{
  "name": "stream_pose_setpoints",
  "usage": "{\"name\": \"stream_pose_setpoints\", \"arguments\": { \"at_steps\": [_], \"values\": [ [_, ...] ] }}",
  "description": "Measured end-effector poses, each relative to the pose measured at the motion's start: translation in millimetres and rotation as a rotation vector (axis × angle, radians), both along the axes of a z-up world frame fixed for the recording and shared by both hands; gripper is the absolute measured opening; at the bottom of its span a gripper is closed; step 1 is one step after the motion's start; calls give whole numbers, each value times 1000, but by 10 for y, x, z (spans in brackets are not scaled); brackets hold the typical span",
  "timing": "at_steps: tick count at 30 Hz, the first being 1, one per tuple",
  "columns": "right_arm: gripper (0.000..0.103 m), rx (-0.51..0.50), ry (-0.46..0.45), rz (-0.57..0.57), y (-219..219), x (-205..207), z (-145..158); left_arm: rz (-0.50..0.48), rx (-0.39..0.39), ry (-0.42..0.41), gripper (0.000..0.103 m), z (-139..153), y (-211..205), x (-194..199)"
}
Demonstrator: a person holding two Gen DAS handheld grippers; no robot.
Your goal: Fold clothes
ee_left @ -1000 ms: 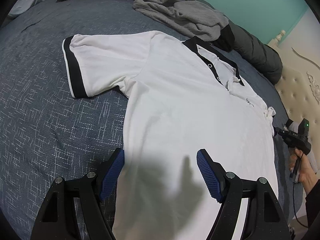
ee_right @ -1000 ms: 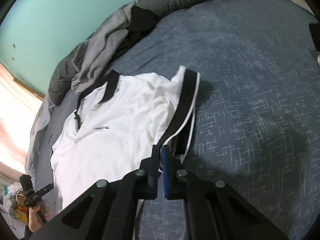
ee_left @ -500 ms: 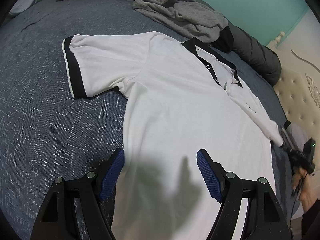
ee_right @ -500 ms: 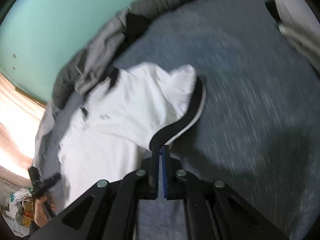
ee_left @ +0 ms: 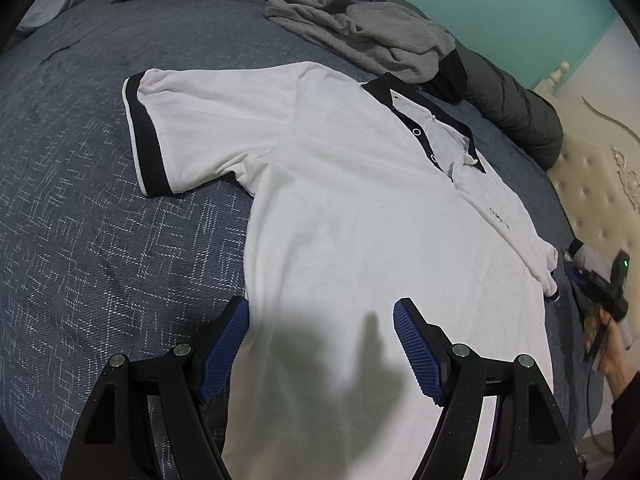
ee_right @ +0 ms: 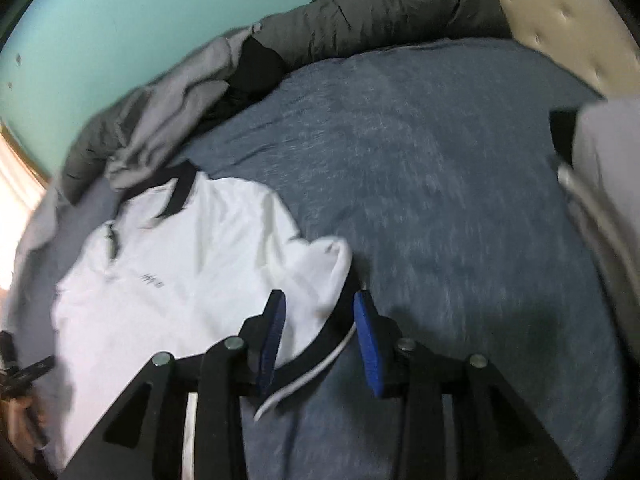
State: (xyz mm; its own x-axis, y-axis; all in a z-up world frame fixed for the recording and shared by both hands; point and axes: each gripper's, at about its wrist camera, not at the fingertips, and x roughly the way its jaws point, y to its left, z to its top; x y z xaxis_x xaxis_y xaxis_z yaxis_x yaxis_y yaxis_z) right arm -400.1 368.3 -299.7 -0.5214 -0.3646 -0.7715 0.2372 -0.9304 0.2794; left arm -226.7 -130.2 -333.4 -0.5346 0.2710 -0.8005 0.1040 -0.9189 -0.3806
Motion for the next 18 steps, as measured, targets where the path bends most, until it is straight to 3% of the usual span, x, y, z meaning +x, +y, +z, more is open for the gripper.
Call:
{"name": "stream_pose_setpoints", "arguments": {
  "at_steps": [6, 7, 8, 9, 18],
  "values": [
    [40, 18, -2, -14, -5, -190, -65, 0, -2, -6, 78, -27, -6, -9],
    [33, 21, -3, -16, -6, -222, -76, 1, -2, -6, 78, -30, -9, -11],
    [15, 24, -3, -18, -7, -254, -87, 1, -2, -5, 78, -32, -13, -12],
    [10, 27, -3, -20, -8, -285, -98, 2, -2, -5, 78, -33, -18, -11],
    [5, 30, -58, -92, 104, -544, -175, 3, -6, -5, 78, -50, 5, 4]
  ]
}}
